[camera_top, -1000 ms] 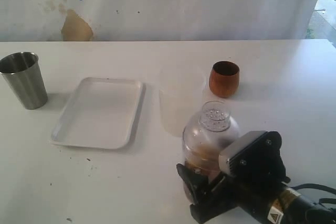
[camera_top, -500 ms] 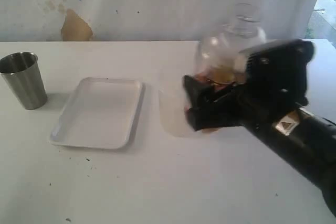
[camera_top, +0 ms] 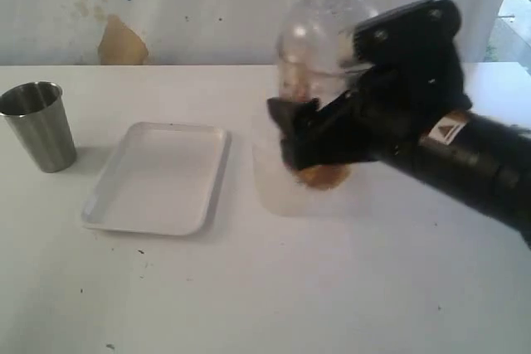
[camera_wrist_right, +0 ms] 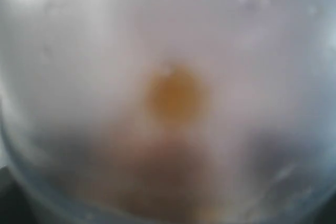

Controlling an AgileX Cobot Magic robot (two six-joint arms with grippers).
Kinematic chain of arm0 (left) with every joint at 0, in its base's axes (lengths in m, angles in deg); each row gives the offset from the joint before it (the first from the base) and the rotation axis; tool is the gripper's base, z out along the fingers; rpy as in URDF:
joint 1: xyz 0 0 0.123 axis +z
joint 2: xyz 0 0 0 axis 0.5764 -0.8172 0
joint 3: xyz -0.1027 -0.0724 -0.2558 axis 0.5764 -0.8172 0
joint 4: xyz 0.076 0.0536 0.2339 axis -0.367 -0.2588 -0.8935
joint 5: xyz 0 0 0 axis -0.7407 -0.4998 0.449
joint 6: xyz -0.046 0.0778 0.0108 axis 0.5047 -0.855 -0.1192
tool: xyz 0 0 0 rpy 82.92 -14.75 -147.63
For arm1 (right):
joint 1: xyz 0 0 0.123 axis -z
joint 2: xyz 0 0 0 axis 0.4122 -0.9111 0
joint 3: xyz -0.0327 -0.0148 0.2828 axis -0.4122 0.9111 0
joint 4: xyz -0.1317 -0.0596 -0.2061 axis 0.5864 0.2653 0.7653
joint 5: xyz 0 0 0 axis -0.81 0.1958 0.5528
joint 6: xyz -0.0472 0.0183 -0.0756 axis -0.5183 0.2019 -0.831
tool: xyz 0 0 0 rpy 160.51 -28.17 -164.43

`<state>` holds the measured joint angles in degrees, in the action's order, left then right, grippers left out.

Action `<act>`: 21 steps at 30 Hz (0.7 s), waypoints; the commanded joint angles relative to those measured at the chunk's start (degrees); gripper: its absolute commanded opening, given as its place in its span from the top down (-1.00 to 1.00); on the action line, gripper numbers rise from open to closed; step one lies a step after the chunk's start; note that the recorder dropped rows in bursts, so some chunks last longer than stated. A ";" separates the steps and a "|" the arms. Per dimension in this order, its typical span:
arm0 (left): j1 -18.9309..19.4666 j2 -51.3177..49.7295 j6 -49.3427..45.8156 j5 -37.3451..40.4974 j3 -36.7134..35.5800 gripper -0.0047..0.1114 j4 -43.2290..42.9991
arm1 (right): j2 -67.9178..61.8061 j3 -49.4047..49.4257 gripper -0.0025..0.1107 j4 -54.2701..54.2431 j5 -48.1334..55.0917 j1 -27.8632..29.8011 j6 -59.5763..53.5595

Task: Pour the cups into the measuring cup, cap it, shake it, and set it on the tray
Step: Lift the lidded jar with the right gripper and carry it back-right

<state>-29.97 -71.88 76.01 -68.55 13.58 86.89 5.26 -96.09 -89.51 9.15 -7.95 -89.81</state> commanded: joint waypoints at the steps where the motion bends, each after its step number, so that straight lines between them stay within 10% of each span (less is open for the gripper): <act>1: -0.19 0.25 0.15 0.10 -0.27 0.92 0.71 | 1.58 -4.09 0.96 12.25 9.05 -0.70 4.73; 7: -0.19 0.25 0.15 0.10 -0.27 0.92 0.71 | 1.09 -2.97 0.96 -1.21 -3.96 4.49 1.71; 12: -0.19 0.25 0.15 0.10 -0.27 0.92 0.71 | 1.24 -6.60 0.96 18.54 9.48 -1.53 8.56; 16: -0.19 0.25 0.15 0.10 -0.27 0.92 0.71 | 1.17 -7.02 0.96 -0.15 -1.59 5.39 4.77; 21: -0.19 0.25 0.15 0.10 -0.27 0.92 0.71 | 3.40 -9.52 0.96 13.16 13.03 -1.89 5.13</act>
<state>-29.97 -71.88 76.01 -68.44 13.58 86.97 6.17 -104.65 -81.81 20.59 -4.95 -83.79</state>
